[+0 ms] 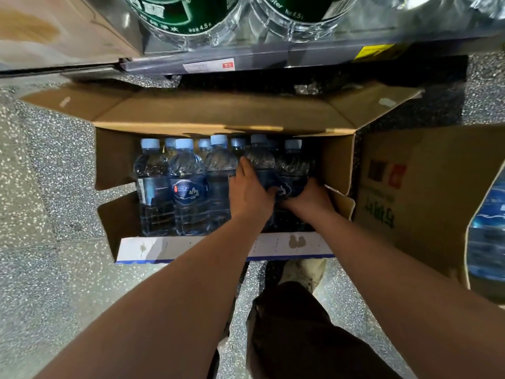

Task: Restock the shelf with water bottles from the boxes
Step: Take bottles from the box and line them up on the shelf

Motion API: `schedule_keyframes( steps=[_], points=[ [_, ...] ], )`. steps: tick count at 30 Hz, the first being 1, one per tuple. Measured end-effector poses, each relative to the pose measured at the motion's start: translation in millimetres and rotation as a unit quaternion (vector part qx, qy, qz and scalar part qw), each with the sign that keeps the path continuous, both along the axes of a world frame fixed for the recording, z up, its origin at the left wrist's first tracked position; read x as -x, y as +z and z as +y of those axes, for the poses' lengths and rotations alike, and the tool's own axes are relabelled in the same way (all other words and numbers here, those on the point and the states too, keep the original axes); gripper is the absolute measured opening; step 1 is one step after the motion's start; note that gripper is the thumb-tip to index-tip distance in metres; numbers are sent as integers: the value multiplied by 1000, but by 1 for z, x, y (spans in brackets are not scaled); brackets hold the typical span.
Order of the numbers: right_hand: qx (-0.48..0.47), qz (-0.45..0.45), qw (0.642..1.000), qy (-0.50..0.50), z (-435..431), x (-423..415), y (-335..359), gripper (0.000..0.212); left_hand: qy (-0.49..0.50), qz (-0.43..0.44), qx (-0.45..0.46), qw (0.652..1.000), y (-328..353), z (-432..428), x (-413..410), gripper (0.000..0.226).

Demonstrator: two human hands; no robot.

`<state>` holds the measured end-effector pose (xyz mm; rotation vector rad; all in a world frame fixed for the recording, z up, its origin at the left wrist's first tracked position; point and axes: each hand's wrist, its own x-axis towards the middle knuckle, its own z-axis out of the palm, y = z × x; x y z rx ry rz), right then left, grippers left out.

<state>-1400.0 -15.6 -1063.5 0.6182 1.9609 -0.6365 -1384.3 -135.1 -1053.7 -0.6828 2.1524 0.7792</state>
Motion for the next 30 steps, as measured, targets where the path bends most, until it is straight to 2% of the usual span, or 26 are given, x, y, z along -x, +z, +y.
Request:
schedule_keyframes(
  steps=[5,9,12,14,16,18,19,20,21,23,24,25,28,30],
  points=[
    [9,9,999,-38,9,-4,-12,84,108,-9,-79,991,-15,-3,-1,93],
    [28,12,997,-75,8,-6,-13,95,175,16,-147,973,-13,-15,-1,67],
    [44,6,991,-130,11,-5,-11,92,217,3,-191,957,-5,-21,2,66],
    [73,-10,983,-166,11,-1,1,79,250,-10,-220,943,6,-26,4,66],
    [109,-29,976,-184,11,2,17,56,298,-23,-253,920,19,-34,4,63],
    [142,-59,964,-217,9,2,37,32,372,-33,-290,881,35,-41,4,52],
    [155,-69,957,-233,7,1,48,27,407,-43,-305,860,44,-43,5,44],
    [167,-74,952,-246,4,-1,57,30,429,-52,-312,846,51,-45,3,43],
    [176,-73,949,-250,2,-3,63,43,434,-58,-308,845,57,-46,3,45],
    [186,-72,947,-251,0,-6,74,82,408,-58,-282,866,71,-46,2,51],
    [197,-68,944,-256,1,-8,77,97,396,-57,-271,875,81,-46,3,51],
    [213,-68,941,-254,2,-8,84,102,398,-63,-268,875,92,-46,4,52],
    [264,-67,936,-224,0,-4,119,88,394,-65,-293,869,125,-47,1,43],
    [295,-70,929,-211,-3,-2,144,78,377,-48,-303,874,147,-49,-3,49]
  ],
)
